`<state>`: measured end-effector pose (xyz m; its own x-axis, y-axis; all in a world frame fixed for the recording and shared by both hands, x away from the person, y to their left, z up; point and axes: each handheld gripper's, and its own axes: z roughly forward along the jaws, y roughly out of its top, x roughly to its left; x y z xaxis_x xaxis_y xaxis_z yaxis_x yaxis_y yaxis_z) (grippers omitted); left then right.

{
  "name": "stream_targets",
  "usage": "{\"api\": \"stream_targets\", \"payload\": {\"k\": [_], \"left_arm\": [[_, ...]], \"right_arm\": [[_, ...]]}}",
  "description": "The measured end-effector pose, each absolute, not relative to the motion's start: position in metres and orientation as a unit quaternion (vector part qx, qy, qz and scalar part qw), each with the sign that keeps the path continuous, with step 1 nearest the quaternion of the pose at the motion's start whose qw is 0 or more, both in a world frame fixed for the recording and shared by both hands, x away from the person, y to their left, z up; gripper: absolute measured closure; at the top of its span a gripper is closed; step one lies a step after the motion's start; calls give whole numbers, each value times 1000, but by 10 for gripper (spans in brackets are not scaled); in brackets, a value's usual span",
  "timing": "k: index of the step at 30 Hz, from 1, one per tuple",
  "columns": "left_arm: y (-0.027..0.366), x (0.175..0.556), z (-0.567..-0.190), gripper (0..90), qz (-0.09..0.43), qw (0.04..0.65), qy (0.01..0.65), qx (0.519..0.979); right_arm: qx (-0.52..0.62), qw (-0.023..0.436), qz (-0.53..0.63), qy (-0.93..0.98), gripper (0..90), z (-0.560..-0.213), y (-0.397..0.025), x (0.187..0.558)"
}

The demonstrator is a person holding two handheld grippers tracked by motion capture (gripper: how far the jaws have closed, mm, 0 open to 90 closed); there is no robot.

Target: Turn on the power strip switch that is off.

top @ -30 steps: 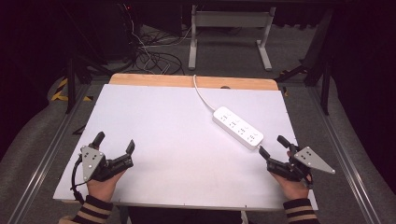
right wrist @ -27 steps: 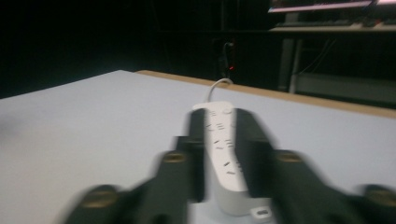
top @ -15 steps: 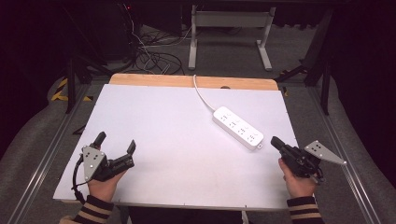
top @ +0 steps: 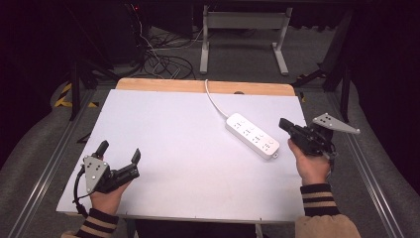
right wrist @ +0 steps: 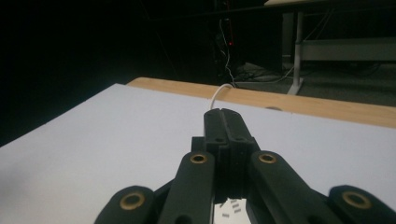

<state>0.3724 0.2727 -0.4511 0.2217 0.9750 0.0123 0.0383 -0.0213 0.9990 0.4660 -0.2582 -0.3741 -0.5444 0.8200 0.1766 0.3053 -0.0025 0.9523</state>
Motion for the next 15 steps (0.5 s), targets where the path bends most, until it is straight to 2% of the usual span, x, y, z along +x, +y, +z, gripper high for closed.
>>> {"api": "stream_targets", "payload": {"k": [3, 10, 15], "left_arm": [[274, 372, -452, 8, 433, 537, 450, 567], [273, 369, -451, 10, 435, 537, 448, 567], [271, 369, -452, 10, 439, 533, 444, 571]], "right_arm": [[424, 241, 558, 671, 900, -371, -265, 472], [461, 275, 520, 664, 900, -373, -326, 463], [471, 300, 501, 661, 900, -370, -354, 457]]}}
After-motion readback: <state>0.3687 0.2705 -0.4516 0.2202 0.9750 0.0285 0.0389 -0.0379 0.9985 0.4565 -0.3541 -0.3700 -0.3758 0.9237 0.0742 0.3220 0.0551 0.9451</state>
